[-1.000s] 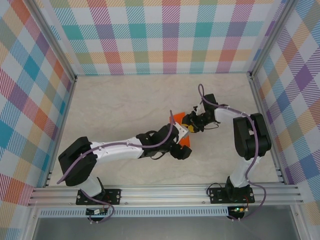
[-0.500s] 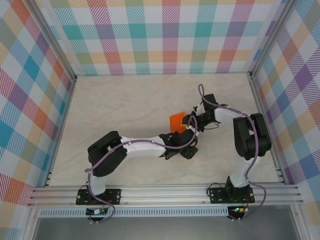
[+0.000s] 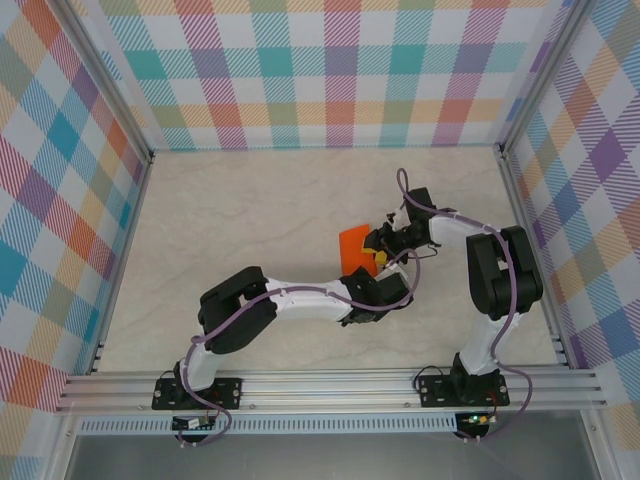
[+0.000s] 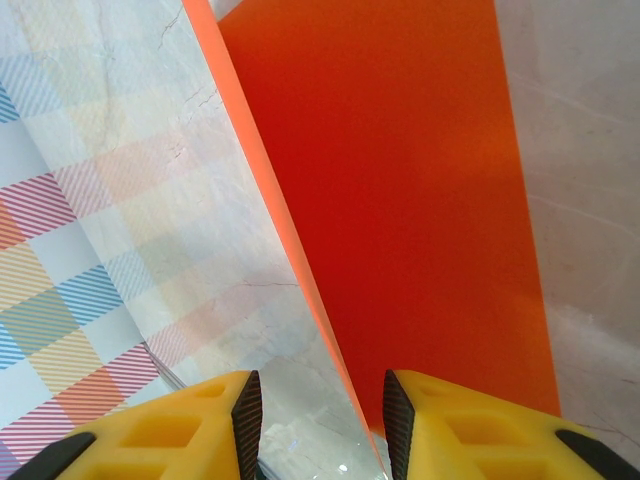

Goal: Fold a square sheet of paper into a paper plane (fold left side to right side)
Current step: Fold the triangle a second time at the center of the table.

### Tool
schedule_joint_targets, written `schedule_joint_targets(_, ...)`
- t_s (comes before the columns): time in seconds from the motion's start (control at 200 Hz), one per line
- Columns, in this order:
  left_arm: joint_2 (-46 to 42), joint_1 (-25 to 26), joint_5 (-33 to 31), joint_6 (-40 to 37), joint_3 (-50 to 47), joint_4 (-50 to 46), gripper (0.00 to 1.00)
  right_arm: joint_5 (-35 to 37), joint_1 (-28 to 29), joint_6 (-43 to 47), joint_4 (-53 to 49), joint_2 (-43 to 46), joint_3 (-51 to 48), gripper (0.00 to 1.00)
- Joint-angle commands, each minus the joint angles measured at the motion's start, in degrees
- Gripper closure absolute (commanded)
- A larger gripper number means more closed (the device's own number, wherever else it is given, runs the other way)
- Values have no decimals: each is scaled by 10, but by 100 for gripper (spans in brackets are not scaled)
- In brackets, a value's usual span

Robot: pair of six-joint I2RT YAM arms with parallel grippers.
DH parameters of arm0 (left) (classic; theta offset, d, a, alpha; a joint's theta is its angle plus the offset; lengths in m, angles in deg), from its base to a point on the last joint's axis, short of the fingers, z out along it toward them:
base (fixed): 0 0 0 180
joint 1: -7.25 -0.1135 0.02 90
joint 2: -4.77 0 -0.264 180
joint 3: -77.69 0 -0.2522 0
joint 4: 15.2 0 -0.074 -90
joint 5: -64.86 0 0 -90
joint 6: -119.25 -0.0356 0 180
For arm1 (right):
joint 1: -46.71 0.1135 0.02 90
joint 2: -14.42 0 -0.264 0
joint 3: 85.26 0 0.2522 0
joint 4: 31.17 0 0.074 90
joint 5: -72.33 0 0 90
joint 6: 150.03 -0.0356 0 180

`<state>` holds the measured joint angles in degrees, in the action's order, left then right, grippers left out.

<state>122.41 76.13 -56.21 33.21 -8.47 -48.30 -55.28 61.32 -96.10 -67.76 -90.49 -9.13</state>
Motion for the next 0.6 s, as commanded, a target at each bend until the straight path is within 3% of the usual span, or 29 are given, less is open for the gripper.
schedule_joint_targets(0.0,-7,5,-14,-4,0,-1,30,-8,-1,-4,-11,14,10,61)
schedule_joint_targets(0.345,-27,6,20,-7,-23,24,72,9,1,0,-17,13,10,60)
schedule_joint_targets(0.595,-32,6,23,-4,-24,26,93,12,1,5,-20,12,11,60)
